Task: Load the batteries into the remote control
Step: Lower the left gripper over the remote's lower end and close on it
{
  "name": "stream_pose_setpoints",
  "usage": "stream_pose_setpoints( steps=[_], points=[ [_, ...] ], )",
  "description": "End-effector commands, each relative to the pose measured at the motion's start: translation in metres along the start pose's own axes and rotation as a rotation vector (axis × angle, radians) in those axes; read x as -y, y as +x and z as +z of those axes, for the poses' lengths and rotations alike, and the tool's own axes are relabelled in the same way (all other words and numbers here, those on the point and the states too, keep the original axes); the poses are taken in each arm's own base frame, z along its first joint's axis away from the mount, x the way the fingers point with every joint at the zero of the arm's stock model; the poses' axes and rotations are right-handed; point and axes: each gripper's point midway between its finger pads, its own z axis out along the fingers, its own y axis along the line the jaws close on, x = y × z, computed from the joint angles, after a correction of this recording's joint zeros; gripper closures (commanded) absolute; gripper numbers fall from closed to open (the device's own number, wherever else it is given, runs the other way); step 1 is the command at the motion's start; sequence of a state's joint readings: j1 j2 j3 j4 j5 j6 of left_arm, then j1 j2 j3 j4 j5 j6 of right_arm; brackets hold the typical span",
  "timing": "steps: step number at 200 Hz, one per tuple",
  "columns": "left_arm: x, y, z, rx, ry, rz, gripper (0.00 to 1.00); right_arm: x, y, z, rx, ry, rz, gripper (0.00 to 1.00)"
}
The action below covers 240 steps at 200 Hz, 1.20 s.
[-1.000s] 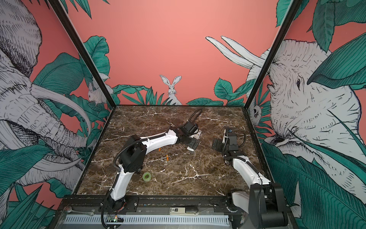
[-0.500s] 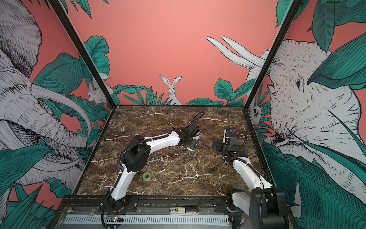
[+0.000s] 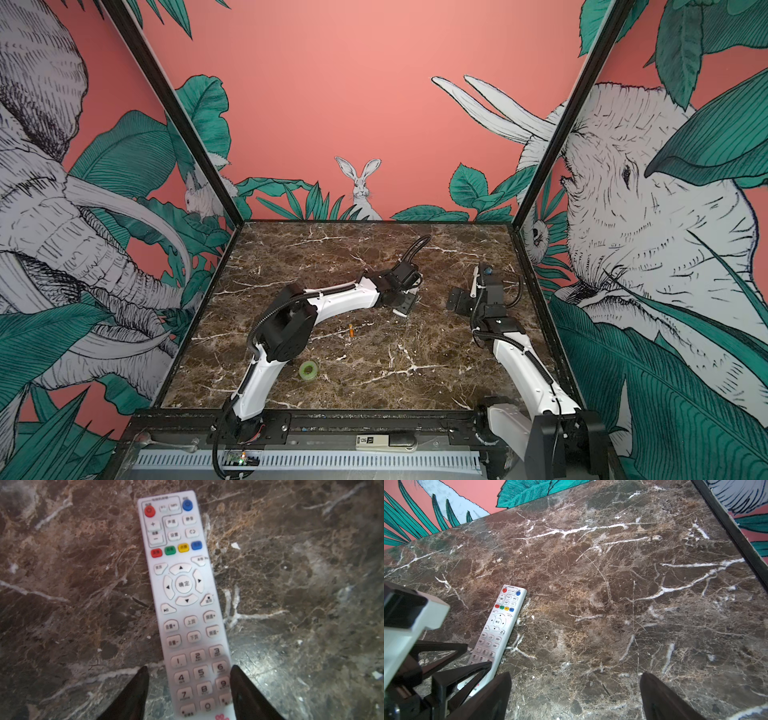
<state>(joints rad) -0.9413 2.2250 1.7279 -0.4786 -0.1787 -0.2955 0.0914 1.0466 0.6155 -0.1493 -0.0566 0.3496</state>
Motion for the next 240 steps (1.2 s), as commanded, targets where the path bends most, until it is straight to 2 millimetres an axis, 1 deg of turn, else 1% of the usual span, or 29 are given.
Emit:
stream_pose_setpoints(
  steps=[1,42,56,77,102,125,152,167,190,195,214,231,240],
  points=[
    [-0.009,0.007,-0.011,-0.009,-0.031,0.0,0.43,-0.001,-0.009,-0.005,0.02,-0.003,0.01,0.01],
    [-0.01,0.008,-0.013,-0.007,-0.026,0.0,0.5,-0.005,-0.009,-0.005,0.008,-0.017,0.029,0.02],
    [-0.013,0.006,-0.018,-0.001,-0.027,-0.006,0.51,-0.006,-0.009,-0.006,0.006,-0.024,0.038,0.02],
    [-0.017,0.012,-0.027,0.0,-0.025,-0.011,0.53,-0.007,-0.009,-0.009,0.008,-0.031,0.047,0.02],
    [-0.024,0.029,-0.035,-0.024,-0.025,-0.018,0.57,-0.008,-0.01,-0.012,0.011,-0.035,0.051,0.02],
    [-0.028,0.043,-0.04,-0.043,-0.017,-0.032,0.57,-0.009,-0.012,-0.013,0.015,-0.039,0.052,0.02],
    [-0.034,0.054,-0.047,-0.055,-0.028,-0.038,0.56,-0.011,-0.014,-0.014,0.019,-0.047,0.052,0.02],
    [-0.037,0.058,-0.05,-0.063,-0.036,-0.04,0.54,-0.011,-0.014,-0.014,0.019,-0.05,0.053,0.02],
    [-0.044,0.059,-0.056,-0.057,-0.044,-0.046,0.42,-0.013,-0.013,-0.013,0.02,-0.06,0.055,0.02],
    [-0.045,0.057,-0.057,-0.053,-0.044,-0.048,0.39,-0.013,-0.012,-0.013,0.018,-0.063,0.054,0.02],
    [-0.048,0.049,-0.062,-0.037,-0.053,-0.031,0.35,-0.014,-0.01,-0.012,0.015,-0.071,0.059,0.02],
    [-0.047,0.042,-0.063,-0.036,-0.054,-0.004,0.3,-0.015,-0.009,-0.01,0.008,-0.075,0.062,0.02],
    [-0.045,0.037,-0.062,-0.036,-0.047,0.008,0.26,-0.015,-0.008,-0.01,0.007,-0.078,0.061,0.02]
  ],
)
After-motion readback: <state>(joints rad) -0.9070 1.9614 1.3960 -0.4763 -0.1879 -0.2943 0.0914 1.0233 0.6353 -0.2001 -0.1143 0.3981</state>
